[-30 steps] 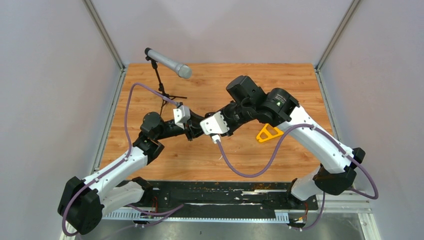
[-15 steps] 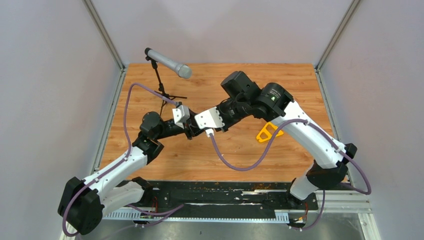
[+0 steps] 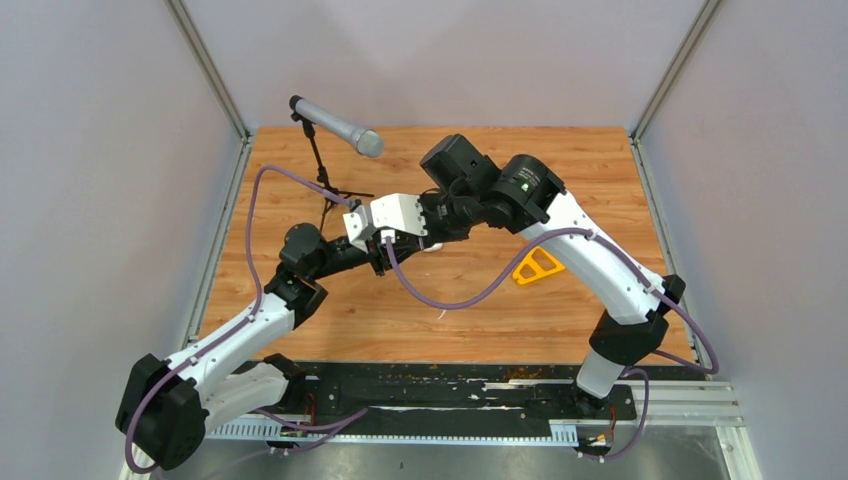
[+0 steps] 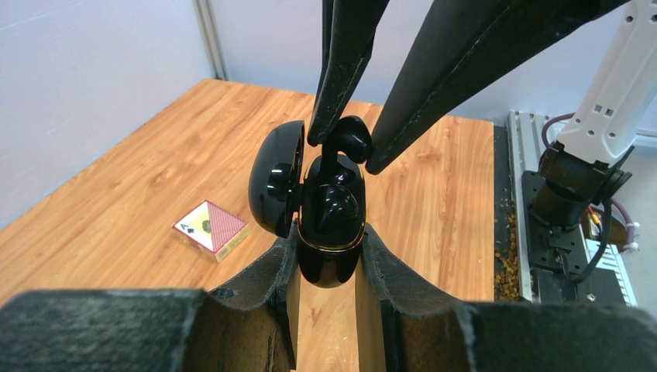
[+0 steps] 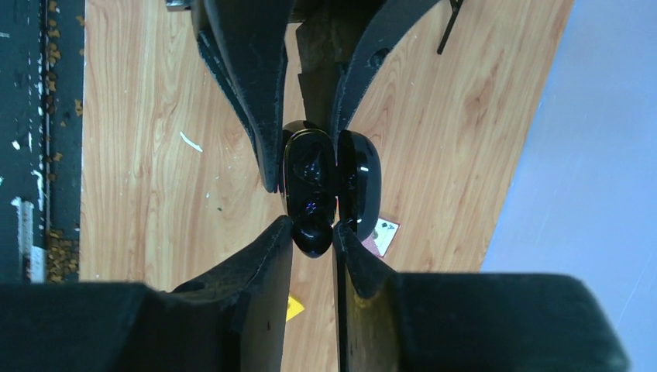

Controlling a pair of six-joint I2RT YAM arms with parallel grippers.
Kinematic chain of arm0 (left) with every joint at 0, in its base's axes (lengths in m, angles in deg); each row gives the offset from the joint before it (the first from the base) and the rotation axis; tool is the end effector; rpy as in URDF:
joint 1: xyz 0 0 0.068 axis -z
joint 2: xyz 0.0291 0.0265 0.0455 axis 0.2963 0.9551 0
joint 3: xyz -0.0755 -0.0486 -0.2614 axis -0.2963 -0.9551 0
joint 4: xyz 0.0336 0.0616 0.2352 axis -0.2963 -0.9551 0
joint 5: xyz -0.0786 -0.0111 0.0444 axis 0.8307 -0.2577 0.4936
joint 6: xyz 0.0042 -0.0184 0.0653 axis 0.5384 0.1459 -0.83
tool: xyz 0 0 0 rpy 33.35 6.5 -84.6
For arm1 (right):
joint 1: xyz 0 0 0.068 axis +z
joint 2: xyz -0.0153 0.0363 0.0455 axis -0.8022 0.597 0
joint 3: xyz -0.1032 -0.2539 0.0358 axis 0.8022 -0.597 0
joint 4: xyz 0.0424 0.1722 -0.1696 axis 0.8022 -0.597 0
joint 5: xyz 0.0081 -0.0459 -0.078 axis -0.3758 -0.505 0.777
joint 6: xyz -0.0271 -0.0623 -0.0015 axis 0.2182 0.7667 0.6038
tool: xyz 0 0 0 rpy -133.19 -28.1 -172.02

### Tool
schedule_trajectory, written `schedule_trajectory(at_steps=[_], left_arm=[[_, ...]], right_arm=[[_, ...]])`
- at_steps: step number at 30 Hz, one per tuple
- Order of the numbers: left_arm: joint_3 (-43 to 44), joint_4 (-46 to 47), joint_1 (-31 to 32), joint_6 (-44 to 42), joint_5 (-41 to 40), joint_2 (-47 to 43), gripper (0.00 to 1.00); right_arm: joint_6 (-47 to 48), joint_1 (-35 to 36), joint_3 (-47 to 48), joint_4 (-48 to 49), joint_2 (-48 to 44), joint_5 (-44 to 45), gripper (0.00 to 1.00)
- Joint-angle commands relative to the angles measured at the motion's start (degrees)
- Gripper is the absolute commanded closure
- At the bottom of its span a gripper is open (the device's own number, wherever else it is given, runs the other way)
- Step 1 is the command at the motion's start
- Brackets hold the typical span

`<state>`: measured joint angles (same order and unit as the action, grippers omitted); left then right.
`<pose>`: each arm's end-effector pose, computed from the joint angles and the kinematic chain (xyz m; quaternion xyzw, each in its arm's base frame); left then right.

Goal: Insert the wireless bluetooth earbuds into the charging case
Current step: Place the earbud in the charging case.

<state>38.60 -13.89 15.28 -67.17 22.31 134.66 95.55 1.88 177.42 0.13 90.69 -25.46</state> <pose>0.1680 -0.1484 0.3192 0.3881 0.5339 -0.4479 0.6031 0.1712 0.2616 0.4282 -0.7903 0.5248 0.0764 0.3067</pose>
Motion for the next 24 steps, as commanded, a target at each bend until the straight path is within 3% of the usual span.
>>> schedule_trajectory(at_steps=[1,9,17,24], left_arm=[[-0.45,4.37,0.4,1.15,-1.04,-0.76,1.0],[-0.86,5.08,0.36,2.98,-1.82,-0.85,1.0],[-1.13,4.96,0.08,3.8,-0.71,-1.21,1.0],[-1.16,5.22,-0.08,2.9,2.3,-1.31,1.0]], right_arm=[[-10.72,2.21,3.86,4.18,0.71,2.61,0.75],[-11.54,2.35,3.24,4.97,-1.56,0.98,0.56],[-9.46,1.99,4.93,5.03,-8.56,-4.8,0.47],[-6.94,-4.02,-0.67,1.37,-10.24,-6.47,0.46]])
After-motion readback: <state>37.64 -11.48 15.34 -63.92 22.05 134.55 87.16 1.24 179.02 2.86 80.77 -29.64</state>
